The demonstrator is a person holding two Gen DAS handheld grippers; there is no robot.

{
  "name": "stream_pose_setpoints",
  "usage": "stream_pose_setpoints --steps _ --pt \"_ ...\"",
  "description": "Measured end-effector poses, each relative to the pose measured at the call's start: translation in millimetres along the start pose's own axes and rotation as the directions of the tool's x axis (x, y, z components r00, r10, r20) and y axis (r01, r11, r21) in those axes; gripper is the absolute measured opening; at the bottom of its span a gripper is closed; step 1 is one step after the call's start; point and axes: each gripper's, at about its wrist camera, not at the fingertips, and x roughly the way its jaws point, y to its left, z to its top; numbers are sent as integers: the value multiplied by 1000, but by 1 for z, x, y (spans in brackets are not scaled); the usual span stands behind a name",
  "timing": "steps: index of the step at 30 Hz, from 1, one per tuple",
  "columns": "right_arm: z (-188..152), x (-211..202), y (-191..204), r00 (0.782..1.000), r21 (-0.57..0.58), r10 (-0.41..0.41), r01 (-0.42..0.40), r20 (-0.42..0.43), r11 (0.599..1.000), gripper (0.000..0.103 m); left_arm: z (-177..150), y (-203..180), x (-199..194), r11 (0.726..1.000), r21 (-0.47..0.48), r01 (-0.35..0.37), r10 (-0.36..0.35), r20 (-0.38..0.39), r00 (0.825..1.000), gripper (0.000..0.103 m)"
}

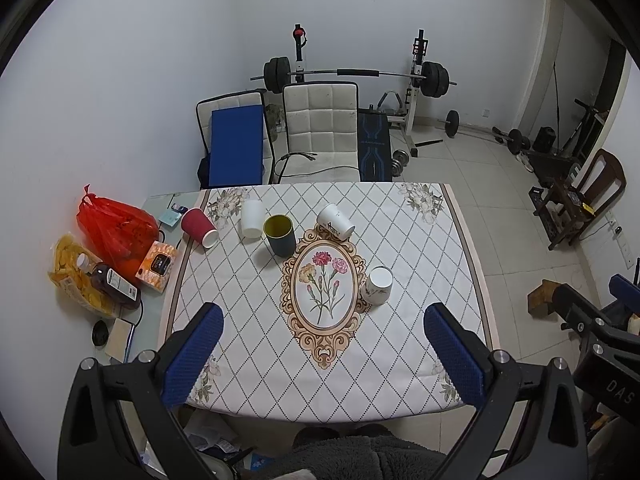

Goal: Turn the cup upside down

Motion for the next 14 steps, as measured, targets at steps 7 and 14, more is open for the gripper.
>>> stream_pose_setpoints --steps 7,14 --pt "0 1 0 1000 -3 0 0 -1 1000 101 -1 2 1 1000 1 1 -1 -1 1000 103" --pt "-1 2 4 1000 -10 13 -13 -9 1000 101 0 2 -3 1000 -12 -8 8 7 1000 103"
